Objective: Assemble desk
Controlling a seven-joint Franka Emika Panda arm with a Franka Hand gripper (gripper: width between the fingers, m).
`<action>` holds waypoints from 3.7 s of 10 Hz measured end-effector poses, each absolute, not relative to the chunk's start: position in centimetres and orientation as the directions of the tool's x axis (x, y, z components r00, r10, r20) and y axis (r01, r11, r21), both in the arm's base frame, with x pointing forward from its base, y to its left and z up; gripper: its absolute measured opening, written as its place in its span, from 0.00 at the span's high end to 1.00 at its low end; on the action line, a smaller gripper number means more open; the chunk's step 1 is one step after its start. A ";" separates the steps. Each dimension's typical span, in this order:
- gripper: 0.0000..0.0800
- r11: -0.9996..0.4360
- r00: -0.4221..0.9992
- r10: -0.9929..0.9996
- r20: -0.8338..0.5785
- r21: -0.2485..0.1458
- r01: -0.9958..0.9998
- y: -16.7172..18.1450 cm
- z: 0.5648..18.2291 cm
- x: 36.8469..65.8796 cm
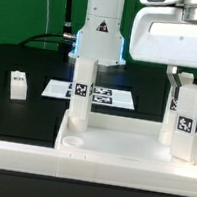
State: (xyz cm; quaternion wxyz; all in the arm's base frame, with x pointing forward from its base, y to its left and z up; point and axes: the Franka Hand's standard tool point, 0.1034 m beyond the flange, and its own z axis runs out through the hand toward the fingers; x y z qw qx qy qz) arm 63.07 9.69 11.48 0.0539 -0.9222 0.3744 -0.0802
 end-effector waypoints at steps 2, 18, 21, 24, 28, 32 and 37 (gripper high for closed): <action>0.64 -0.583 0.580 -0.811 0.068 -0.175 -0.794 9.6 11.5 63.0; 0.19 -0.945 0.932 -0.325 0.161 -0.077 -0.317 10.2 11.5 63.7; 0.19 -0.989 0.974 -0.146 0.175 -0.032 -0.143 10.3 11.5 63.7; 0.19 -0.999 0.983 0.033 0.179 0.017 0.031 10.2 11.5 63.8; 0.64 -0.999 0.983 0.046 0.179 0.019 0.043 10.1 11.5 63.8; 0.64 -0.990 0.974 -0.141 0.178 -0.016 -0.141 10.1 11.4 63.7; 0.64 -0.811 0.797 -0.585 0.150 -0.133 -0.570 9.5 11.3 63.7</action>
Offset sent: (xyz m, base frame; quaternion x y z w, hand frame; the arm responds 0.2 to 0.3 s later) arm 0.0027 0.0117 -0.0040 0.0226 -0.0243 0.2100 0.9771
